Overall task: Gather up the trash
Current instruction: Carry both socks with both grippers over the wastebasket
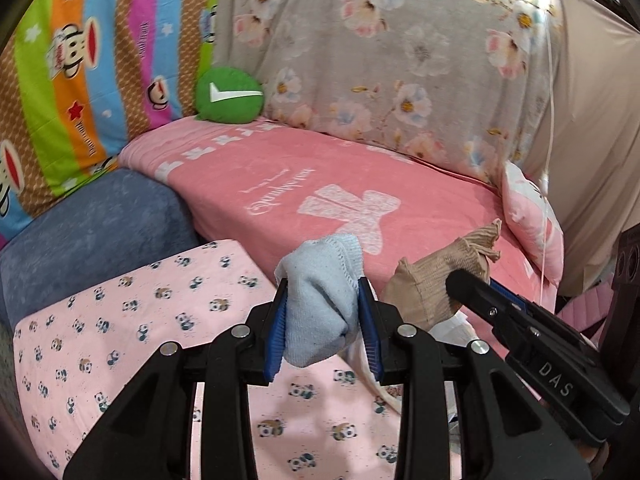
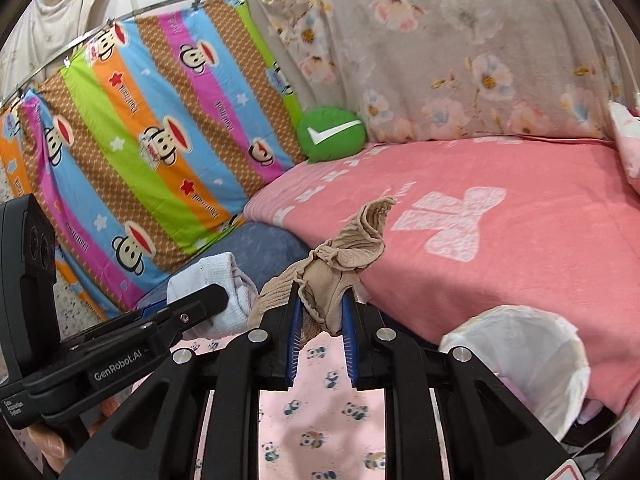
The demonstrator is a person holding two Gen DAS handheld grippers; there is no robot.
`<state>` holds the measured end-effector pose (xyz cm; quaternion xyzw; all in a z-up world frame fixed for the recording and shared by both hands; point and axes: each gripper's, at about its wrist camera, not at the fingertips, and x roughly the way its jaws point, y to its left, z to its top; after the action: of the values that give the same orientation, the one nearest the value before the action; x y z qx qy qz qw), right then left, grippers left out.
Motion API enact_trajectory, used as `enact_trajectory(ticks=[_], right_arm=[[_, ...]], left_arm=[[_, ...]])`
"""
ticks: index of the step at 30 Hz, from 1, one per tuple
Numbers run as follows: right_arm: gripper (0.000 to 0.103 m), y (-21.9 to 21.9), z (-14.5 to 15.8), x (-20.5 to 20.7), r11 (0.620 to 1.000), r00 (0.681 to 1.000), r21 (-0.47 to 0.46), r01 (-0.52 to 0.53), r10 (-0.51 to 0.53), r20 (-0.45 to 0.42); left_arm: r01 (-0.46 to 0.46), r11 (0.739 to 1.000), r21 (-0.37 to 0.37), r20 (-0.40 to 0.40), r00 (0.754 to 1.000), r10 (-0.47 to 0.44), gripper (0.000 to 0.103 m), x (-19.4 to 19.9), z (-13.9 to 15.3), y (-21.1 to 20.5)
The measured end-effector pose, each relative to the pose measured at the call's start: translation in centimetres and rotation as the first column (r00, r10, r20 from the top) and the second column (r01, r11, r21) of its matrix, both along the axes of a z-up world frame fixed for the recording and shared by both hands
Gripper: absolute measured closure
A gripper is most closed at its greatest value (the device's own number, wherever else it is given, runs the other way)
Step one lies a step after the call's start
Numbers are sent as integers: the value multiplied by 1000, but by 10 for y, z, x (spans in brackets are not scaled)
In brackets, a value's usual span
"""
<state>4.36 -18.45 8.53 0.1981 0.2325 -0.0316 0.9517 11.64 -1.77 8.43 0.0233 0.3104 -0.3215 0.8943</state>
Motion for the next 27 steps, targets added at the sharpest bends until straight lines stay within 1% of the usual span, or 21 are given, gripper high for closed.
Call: enact_trajectory(ticks=[3,8,13,19,27], right_arm=[[84,-23,6,-20,999,999,5,45,-45,12],[84,-51,6,-41,996,996,10,89,-89,15],[84,-81,2,-60,991,991,23,134,-134,10],[84,-106,-5,-74,983,984,39,179,-179,6],[83,-129,-16,-85,974,975,53,221,-221,-6]], left_arm=[[37,999,13,9,999,-37,71,-10,1,-16],[89,995,36,13,996,-90,71,-23,-1,-41],[128,990,56,-4,992,-128,70,-32,-7,-64],[167,983,82,-14,986,-166,70,-41,-13,-88],[215,971,109,-13,977,-214,70,-52,-19,-112]])
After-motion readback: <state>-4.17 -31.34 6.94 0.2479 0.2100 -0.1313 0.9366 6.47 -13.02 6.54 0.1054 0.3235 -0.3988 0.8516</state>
